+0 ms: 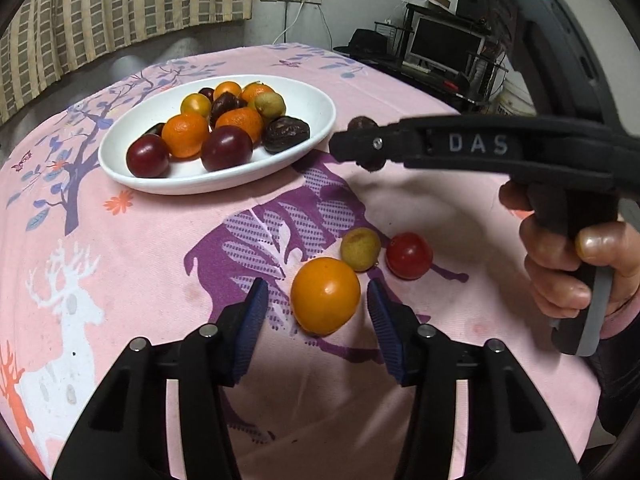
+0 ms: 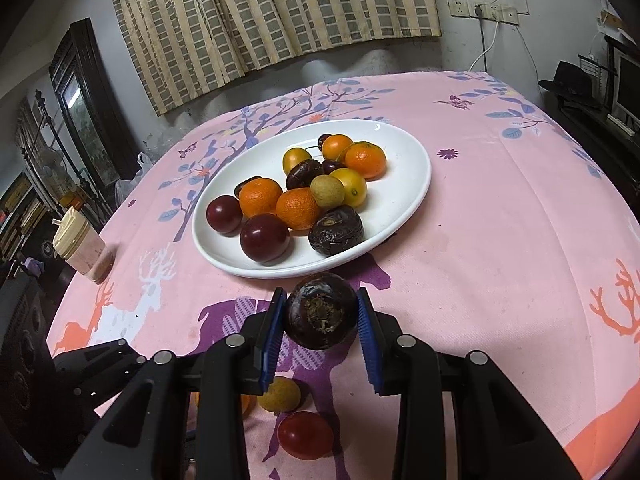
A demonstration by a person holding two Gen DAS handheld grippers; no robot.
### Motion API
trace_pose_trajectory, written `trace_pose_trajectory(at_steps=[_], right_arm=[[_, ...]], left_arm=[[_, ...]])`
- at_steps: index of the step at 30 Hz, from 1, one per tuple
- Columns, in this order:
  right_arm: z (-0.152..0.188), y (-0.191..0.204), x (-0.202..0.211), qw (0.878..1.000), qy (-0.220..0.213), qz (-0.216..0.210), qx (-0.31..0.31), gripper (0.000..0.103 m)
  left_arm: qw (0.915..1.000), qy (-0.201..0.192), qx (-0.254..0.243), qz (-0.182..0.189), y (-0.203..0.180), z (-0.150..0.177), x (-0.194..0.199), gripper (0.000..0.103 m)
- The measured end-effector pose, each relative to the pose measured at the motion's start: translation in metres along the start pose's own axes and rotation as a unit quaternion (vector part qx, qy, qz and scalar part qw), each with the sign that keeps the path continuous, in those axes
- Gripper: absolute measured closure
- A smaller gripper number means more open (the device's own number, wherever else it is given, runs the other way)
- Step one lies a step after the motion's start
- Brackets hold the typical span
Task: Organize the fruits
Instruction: 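Grasp an orange with the left tool while the right tool grasps a dark plum, then carry the orange and plum to the white plate and release both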
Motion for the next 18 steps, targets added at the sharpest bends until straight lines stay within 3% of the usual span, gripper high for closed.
trace_pose_trajectory(at_steps=[3,10,15,18], right_arm=[[0.000,0.000,0.000,1.000,-0.001,-0.001,0.000,0.068],[0.000,0.002,0.003,1.000,-0.005,-0.007,0.001,0.068],[-0.011,0.001,0.013,0.999,-0.029,-0.038,-0.021,0.068],[-0.030,0.003,0.013,0.998,-0.060,-0.032,-0.015,0.068]], left_arm=[[0.9999,0.012,-0.004,0.006,-0.002,0.002,-0.005,0.066],[0.9998,0.011,0.014,-0.001,0.004,0.003,-0.003,0.067],[0.9992,-0.028,0.030,-0.004,0.019,-0.021,0.018,0.068],[0.9972,-0.061,0.043,-0.011,0.042,-0.051,0.027,0.068]])
Point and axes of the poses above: each gripper's, at about its wrist camera, not at the fingertips, and x roughly against the way its jaws point, y to its left, z to its underside, the point moved 1 cm from there along -x, roughly the way its jaws point, and after that the axes turned 11 degrees about -y, right-handed, at the moved point
